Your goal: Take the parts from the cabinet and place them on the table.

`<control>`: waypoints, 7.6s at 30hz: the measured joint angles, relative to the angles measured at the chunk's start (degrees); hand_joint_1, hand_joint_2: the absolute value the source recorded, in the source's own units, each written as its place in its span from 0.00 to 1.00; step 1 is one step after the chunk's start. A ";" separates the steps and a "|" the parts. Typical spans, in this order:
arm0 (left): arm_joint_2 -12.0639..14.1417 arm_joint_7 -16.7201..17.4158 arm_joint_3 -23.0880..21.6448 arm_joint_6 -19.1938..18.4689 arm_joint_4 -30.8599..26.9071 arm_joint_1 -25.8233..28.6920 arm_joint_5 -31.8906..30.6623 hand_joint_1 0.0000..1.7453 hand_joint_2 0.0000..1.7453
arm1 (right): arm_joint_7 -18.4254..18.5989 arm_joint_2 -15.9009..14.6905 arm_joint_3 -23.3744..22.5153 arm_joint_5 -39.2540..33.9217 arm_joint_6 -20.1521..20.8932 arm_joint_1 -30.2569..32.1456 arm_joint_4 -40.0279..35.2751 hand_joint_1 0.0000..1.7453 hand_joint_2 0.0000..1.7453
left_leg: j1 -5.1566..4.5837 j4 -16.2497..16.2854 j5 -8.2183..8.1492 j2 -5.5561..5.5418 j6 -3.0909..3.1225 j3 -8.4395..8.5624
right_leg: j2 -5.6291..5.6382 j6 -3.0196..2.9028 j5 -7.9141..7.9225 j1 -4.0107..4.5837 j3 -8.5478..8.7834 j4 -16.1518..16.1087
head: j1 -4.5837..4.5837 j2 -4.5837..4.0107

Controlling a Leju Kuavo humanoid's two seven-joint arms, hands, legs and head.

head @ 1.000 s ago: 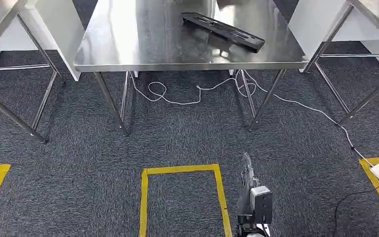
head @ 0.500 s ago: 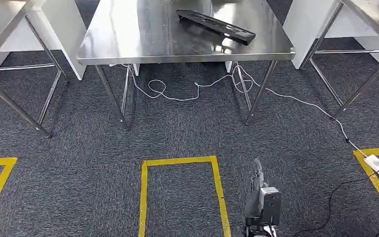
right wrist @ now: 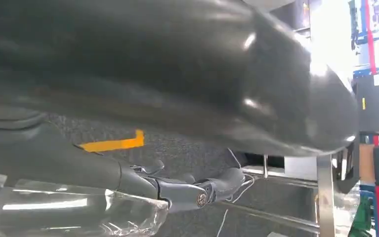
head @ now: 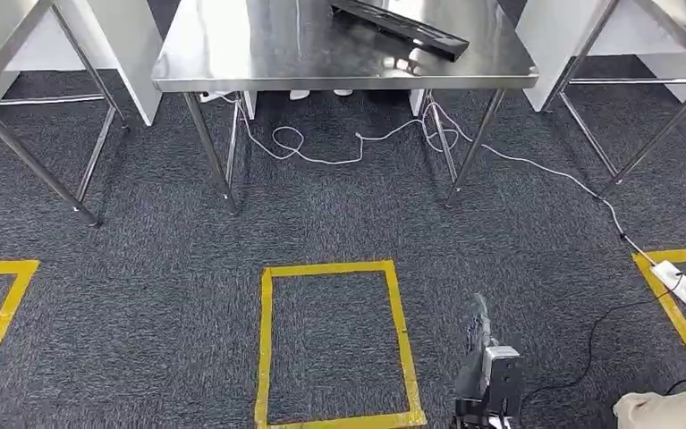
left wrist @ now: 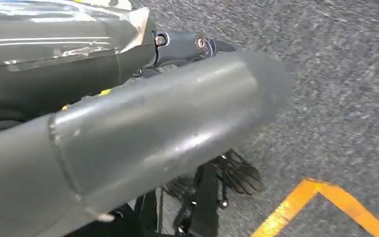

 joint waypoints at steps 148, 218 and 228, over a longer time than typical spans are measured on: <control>1.05 9.46 -14.93 -2.89 0.59 1.14 -26.91 0.00 0.00 | 41.62 -0.96 -35.43 30.91 -22.84 -9.77 64.13 0.00 0.00 | 0.25 11.74 -15.26 0.02 -2.29 4.09 | 0.88 -3.82 6.14 -0.17 -7.04 -0.11 | 0.72 0.00; 0.57 10.16 -16.94 -3.30 0.87 1.38 -31.71 0.00 0.00 | 41.44 0.00 -37.22 29.05 -25.16 -9.85 64.19 0.00 0.00 | 0.45 0.35 -7.22 -5.17 -1.16 8.14 | 6.57 -2.82 6.43 0.42 -8.16 0.79 | 0.37 0.00; 0.50 10.49 -17.29 -3.10 0.87 1.40 -32.83 0.00 0.00 | 41.44 0.00 -38.16 28.63 -25.57 -9.47 64.22 0.00 0.00 | -0.20 -1.02 -6.15 3.06 1.15 8.15 | 0.81 -1.39 1.24 -0.17 -15.28 14.83 | 0.68 0.00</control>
